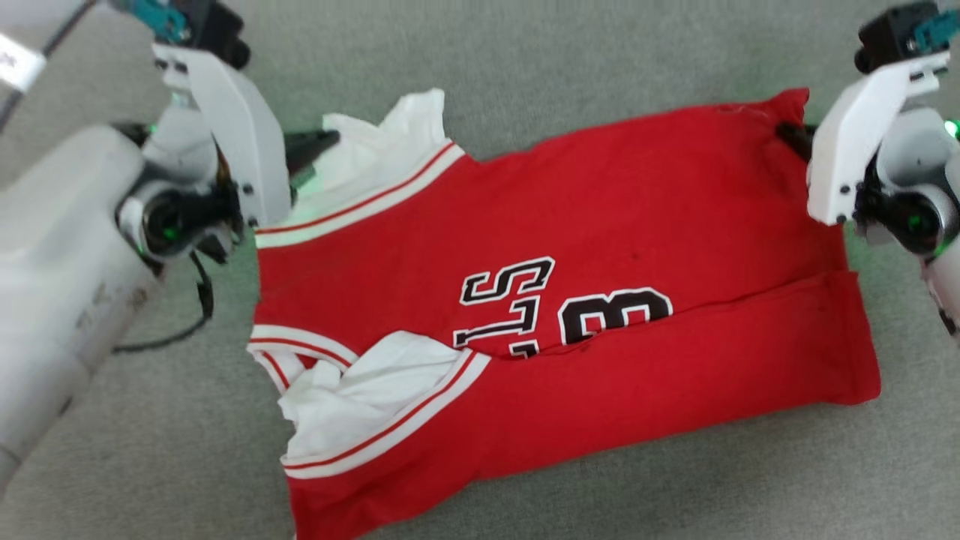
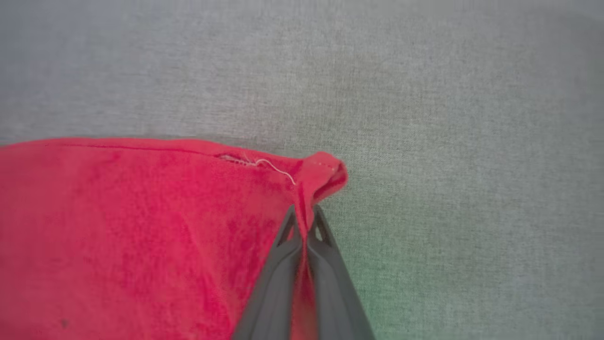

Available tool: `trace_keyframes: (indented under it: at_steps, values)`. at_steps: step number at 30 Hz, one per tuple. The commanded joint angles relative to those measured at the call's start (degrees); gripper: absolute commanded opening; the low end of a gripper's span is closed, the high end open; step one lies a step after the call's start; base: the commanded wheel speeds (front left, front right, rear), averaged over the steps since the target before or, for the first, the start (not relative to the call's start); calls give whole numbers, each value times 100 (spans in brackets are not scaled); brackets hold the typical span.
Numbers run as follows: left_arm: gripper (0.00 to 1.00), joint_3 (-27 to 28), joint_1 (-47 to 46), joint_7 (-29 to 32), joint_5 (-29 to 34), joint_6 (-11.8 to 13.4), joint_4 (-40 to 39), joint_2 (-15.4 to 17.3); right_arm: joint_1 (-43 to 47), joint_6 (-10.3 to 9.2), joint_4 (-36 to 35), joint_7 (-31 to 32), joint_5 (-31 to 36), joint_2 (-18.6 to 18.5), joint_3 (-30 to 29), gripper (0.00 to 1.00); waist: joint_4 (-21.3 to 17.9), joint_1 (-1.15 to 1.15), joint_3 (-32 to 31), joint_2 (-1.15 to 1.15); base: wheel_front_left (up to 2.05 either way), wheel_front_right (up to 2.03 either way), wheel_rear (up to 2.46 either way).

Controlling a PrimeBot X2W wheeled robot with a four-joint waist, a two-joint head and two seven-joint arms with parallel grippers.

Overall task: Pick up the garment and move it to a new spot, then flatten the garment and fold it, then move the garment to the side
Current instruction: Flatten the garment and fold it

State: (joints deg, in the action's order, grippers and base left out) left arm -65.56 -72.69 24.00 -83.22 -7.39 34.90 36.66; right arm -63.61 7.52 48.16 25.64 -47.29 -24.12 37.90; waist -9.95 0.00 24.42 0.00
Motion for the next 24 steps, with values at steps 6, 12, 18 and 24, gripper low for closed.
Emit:
trace_keyframes:
  at_steps: [6, 12, 18, 24]
  values:
    - [0, -70, 697, -625, -160, -12, -1342, 545, 730, -6, -750, -345, -491, -624, 471, 0, 300, 0, -1089, 0, 0, 0, 0]
    - [0, -211, 1537, -1242, -231, -12, -2799, 1342, 1520, -6, -1422, -399, -953, -1312, 718, 0, 437, 0, -1512, 0, 0, 0, 0]
    - [0, -276, 2327, -1952, -298, -12, -3622, 1951, 2135, -6, -1751, -561, -1218, -1750, 708, 0, 562, 0, -1655, 0, 0, 0, 0]
    - [0, -340, 3107, -2728, -363, 20, -4221, 2403, 2719, -6, -2119, -941, -1309, -2059, 545, 0, 651, 0, -1628, 0, 0, 0, 0]
